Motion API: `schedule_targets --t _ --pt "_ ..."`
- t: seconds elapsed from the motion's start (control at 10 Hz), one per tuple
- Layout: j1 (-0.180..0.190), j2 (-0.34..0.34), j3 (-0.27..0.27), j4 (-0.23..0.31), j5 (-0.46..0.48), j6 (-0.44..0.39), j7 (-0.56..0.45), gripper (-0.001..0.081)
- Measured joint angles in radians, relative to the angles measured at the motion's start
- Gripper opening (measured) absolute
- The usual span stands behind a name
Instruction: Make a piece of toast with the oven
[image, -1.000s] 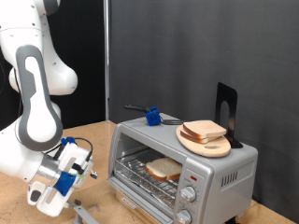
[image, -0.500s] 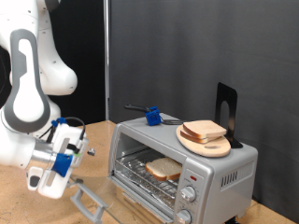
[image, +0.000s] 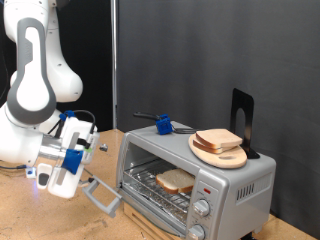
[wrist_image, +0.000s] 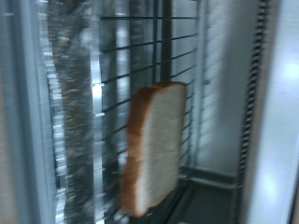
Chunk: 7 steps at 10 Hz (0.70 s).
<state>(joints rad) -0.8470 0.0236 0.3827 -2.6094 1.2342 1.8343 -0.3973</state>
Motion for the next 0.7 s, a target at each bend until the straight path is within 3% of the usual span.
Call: schedule_targets --t 0.7 --pt "0.062 -0.154 0.081 -0.111 0.097 -0.047 0.009 0.0805"
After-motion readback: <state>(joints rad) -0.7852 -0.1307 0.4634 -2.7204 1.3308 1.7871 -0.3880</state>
